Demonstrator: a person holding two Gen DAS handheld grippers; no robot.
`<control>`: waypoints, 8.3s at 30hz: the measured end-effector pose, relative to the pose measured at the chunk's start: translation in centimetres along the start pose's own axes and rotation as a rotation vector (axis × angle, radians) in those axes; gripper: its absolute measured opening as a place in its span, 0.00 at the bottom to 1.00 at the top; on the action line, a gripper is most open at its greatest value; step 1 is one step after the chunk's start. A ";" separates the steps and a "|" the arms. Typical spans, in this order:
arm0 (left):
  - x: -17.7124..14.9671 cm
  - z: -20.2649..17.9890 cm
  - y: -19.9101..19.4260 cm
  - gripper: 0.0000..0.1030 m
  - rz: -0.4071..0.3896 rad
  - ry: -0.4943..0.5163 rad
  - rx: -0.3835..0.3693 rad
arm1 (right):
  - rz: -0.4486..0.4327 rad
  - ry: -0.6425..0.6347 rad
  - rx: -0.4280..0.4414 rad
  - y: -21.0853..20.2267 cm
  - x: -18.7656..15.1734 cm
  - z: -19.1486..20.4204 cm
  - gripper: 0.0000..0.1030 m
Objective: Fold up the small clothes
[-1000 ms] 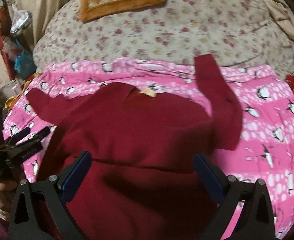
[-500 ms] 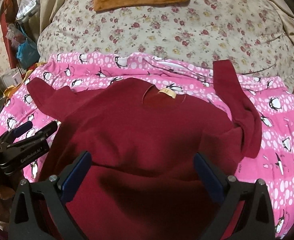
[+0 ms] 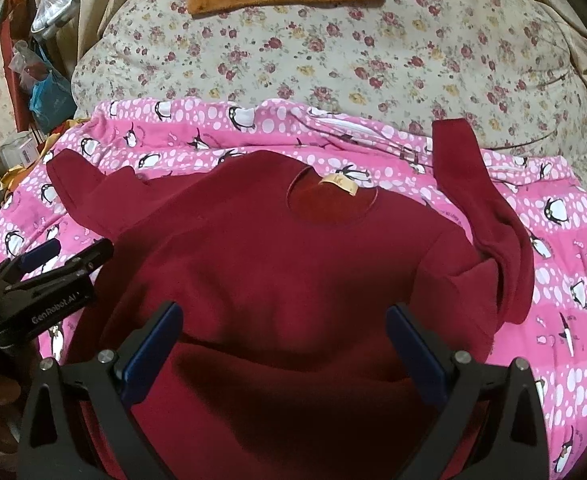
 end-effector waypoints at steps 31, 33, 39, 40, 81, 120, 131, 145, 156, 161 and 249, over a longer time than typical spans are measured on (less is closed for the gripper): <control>0.0 0.9 1.4 0.68 0.047 -0.054 0.034 | 0.010 -0.033 0.009 2.3 -0.8 1.9 1.00; 0.0 1.0 1.4 0.68 0.047 -0.054 0.034 | 0.010 -0.031 0.010 2.3 -0.8 1.9 1.00; 0.0 1.6 1.6 0.68 0.046 -0.054 0.041 | 0.016 -0.019 0.012 2.9 -0.6 2.1 1.00; 0.0 1.6 1.6 0.68 0.045 -0.053 0.043 | 0.018 -0.018 0.013 3.0 -0.6 2.2 1.00; 4.7 21.3 11.7 0.59 0.117 -0.329 0.427 | 0.081 -0.047 0.084 4.1 -1.3 4.2 1.00; 9.4 12.4 5.8 0.00 -0.030 -0.286 0.009 | 0.077 -0.004 0.071 2.0 -1.1 1.1 1.00; 3.1 -5.8 -0.2 0.00 0.122 -0.100 -0.469 | 0.041 0.102 -0.044 -1.3 -1.1 -5.9 1.00; 2.7 2.0 -2.6 0.30 0.048 -0.141 -0.209 | 0.005 0.105 0.083 -1.7 -0.1 -4.8 1.00; 0.8 8.3 4.0 0.30 0.192 -0.250 0.053 | 0.009 -0.216 0.228 5.3 2.7 7.5 0.70; 0.9 8.2 3.9 0.30 0.188 -0.238 0.028 | 0.079 -0.082 0.270 8.4 3.5 5.9 0.20; 1.9 2.5 6.2 0.30 0.179 -0.151 -0.022 | 0.140 -0.218 -0.007 12.9 7.8 -14.9 0.06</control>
Point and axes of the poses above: each gripper's, at about its wrist camera, not at the fingertips, and y roughly the way its jaws point, z to its left, x to its top, the point moved 3 cm from there along y, roughly the way its jaws point, and after that the axes turned 9 degrees about -z, right-handed, at the moved point
